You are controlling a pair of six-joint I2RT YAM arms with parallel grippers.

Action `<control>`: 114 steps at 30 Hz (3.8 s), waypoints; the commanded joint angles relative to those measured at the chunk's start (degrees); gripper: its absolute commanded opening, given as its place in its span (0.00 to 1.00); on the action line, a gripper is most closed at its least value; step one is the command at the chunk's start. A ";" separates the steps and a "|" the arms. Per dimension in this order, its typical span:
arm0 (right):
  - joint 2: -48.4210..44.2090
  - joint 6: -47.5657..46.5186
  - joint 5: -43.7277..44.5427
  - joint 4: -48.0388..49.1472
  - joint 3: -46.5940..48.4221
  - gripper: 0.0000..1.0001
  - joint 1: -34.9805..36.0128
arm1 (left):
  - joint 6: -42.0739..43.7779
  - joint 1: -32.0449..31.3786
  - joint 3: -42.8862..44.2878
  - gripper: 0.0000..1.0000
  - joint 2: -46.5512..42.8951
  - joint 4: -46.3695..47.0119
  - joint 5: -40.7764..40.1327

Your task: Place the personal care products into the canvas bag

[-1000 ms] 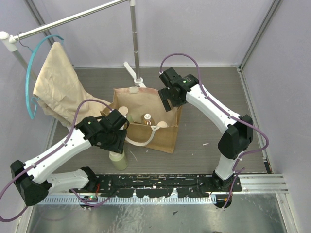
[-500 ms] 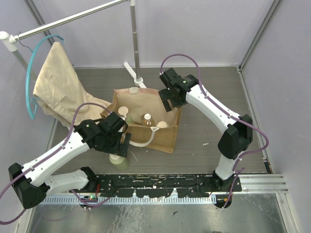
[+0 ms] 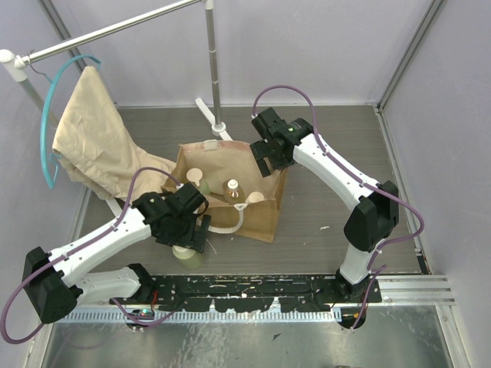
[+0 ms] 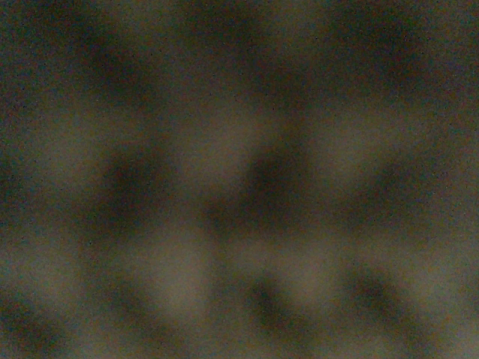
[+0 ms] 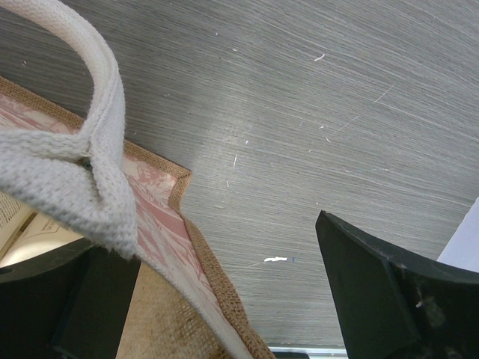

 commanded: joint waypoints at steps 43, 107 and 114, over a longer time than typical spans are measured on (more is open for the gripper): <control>2.09 -1.73 -0.16 0.17 2.57 1.00 -0.20 | 5.48 -1.85 41.28 0.19 -2.67 -10.64 -0.92; 1.36 -0.79 -0.23 -3.88 6.29 1.00 -0.68 | 21.07 10.32 35.15 0.09 22.07 9.13 -1.17; 1.27 -0.69 -0.09 -4.28 6.36 1.00 -0.68 | 22.09 10.90 32.13 0.09 25.66 13.77 0.94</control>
